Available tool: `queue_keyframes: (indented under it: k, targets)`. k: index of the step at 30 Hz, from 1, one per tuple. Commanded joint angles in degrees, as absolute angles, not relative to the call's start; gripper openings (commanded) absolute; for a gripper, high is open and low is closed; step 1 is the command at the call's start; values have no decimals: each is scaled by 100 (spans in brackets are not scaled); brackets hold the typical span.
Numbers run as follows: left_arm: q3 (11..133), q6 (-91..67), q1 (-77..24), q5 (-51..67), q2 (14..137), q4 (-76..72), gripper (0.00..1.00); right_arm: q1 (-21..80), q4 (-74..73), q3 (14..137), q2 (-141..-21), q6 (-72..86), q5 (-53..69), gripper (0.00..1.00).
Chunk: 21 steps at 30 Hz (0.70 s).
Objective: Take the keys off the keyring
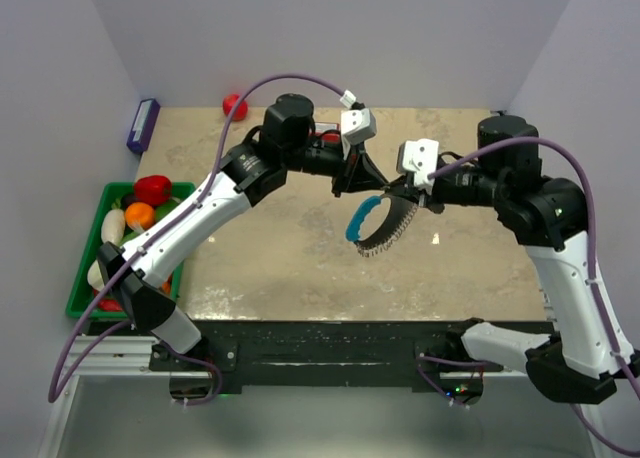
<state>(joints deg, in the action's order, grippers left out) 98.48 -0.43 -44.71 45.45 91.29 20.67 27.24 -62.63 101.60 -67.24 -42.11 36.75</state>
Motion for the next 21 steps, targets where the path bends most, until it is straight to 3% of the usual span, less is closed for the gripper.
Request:
queue_keyframes:
  k: [1, 10, 21]
  targets:
    - [9826, -88, -4500, 4728, 9114, 1775, 0, 2812, -5265, 10001, -6565, -5017, 4377, 0]
    - [9773, -105, -4500, 5071, 9062, 1723, 0, 2795, -5001, 9625, -6627, -6238, 4412, 0]
    - [9729, -105, -4500, 5150, 9026, 1714, 0, 2804, -4975, 10028, -6759, -6205, 4456, 0]
